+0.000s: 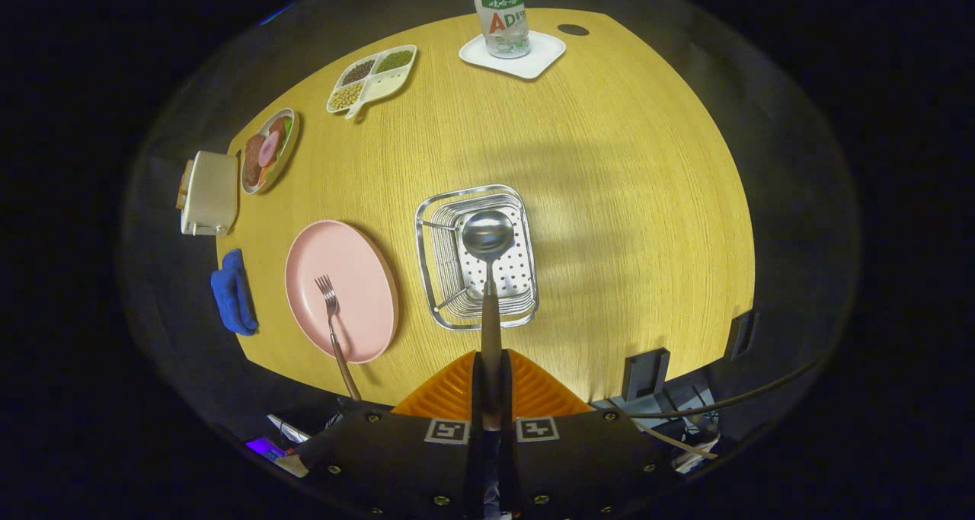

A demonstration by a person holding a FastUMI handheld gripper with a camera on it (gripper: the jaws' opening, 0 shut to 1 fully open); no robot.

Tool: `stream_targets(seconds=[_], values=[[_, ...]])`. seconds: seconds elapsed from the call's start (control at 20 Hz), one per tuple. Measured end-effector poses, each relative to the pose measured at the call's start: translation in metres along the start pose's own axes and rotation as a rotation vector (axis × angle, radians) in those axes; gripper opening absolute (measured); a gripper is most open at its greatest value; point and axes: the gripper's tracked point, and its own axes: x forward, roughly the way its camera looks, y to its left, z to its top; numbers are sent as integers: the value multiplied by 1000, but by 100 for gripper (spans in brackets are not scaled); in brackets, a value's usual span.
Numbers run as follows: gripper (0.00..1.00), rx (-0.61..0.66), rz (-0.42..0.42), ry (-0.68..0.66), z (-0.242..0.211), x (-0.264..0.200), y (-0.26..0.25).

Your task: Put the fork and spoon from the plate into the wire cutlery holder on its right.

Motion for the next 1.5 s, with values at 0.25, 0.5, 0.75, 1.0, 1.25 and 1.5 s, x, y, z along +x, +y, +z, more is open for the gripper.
stream_targets(seconds=[0.25, 0.5, 0.75, 1.0, 1.25, 1.5], values=[[8, 16, -6, 59, 8, 5, 0], [8, 23, -19, 65, 13, 9, -3], [10, 48, -17, 63, 17, 8, -4], [53, 62, 13, 41, 11, 2, 2], [53, 79, 40, 0, 2, -12, 4], [53, 83, 70, -40, -16, -27, 11]])
